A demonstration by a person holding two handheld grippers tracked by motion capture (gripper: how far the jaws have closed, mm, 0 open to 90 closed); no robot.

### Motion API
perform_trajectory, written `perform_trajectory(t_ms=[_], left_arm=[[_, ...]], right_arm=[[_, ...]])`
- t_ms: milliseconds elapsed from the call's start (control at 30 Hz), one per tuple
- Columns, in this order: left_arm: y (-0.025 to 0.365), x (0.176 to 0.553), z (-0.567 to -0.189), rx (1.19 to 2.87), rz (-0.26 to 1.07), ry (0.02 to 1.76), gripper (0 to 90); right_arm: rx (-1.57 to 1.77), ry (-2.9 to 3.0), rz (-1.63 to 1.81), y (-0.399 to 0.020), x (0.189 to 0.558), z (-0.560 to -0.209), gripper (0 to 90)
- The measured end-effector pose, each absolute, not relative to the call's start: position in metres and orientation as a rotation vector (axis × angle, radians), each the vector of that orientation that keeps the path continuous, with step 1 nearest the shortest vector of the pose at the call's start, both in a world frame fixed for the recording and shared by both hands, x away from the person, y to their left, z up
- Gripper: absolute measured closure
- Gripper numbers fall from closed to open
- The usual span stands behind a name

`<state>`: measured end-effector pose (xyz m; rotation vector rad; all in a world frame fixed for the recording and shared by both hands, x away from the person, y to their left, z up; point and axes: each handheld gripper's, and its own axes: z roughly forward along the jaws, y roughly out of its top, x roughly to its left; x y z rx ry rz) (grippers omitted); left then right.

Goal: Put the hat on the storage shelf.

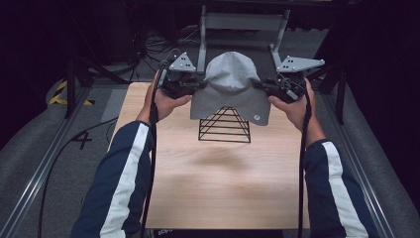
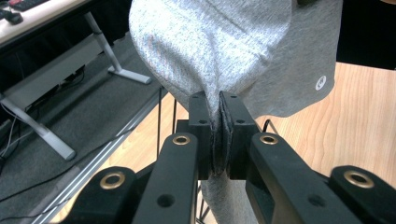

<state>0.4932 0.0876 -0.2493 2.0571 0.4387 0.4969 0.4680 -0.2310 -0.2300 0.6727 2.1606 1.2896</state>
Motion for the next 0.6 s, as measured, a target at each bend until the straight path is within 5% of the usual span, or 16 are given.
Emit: perform_trajectory(t_ms=[600], left_arm=[[0.085, 0.505, -0.334, 2.091, 0.388, 0.528, 84.1]], right_arm=[[0.736, 2.287, 1.208, -0.23, 0.478, -0.315, 84.4]])
